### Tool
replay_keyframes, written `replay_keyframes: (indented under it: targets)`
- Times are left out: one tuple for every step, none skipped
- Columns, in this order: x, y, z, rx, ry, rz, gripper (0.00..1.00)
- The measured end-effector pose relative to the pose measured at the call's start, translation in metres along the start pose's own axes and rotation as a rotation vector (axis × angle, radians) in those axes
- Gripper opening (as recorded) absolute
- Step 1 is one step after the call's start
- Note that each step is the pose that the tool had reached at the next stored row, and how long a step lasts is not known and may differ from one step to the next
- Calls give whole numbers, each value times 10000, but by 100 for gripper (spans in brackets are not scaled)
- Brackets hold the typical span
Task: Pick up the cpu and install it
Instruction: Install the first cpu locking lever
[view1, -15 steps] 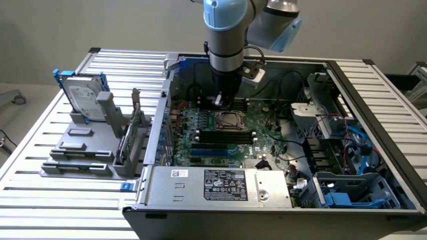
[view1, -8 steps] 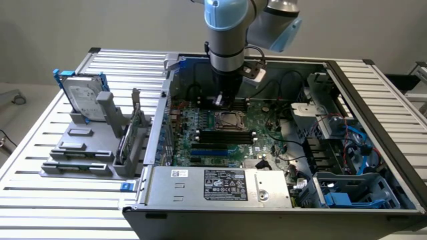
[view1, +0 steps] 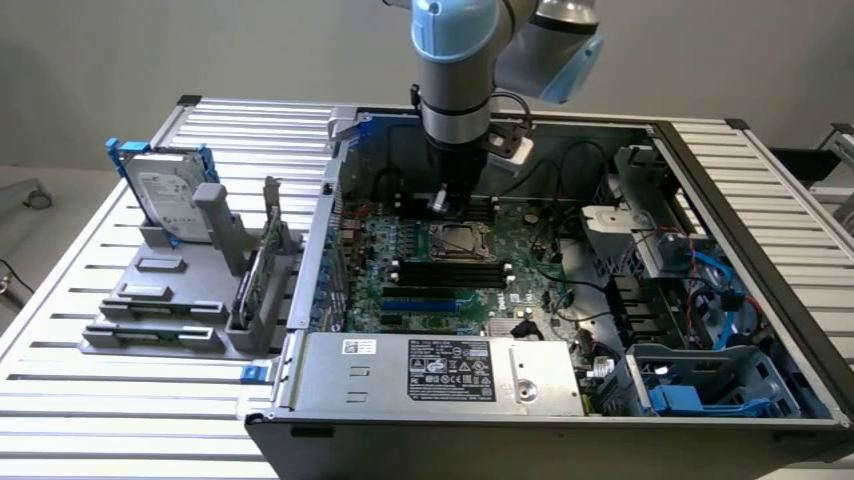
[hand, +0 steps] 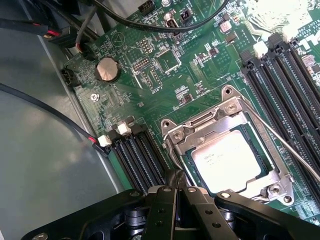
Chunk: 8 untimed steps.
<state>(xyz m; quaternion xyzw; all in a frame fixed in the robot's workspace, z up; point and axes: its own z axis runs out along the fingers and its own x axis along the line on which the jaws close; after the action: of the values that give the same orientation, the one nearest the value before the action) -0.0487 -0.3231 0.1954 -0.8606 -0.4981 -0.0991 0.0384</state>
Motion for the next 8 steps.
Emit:
replay_keyframes:
  targets:
    - [1,3,2,3,0,-14,11]
    - [2,6,4,6,1,-28,11]
    - [4,9,6,10,0,-43,11]
    - [5,11,7,12,0,-56,11]
    - [6,15,9,16,0,-69,11]
    - [8,18,11,19,0,-82,11]
    - [9,21,13,21,1,-95,11]
    - [10,24,16,23,2,-107,11]
